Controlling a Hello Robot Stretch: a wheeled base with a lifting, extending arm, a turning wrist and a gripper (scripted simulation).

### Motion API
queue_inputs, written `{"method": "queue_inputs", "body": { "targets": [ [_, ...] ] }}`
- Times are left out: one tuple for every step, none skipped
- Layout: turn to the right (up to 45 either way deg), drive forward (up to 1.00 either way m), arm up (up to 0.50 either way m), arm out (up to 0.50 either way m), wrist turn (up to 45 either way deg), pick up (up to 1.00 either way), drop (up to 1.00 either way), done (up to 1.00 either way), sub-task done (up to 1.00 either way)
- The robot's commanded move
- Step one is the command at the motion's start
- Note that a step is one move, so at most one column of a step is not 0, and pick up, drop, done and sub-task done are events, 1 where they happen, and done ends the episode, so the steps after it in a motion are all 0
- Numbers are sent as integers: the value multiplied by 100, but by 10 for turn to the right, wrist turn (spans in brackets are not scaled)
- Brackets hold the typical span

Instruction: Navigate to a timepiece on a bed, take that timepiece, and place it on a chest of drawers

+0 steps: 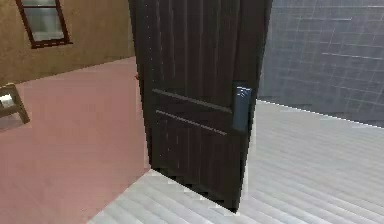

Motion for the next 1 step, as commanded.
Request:
{"method": "queue_inputs", "body": {
  "targets": [
    [-330, 0, 0, 0, 0, 0, 0, 0, 0]
  ]
}}
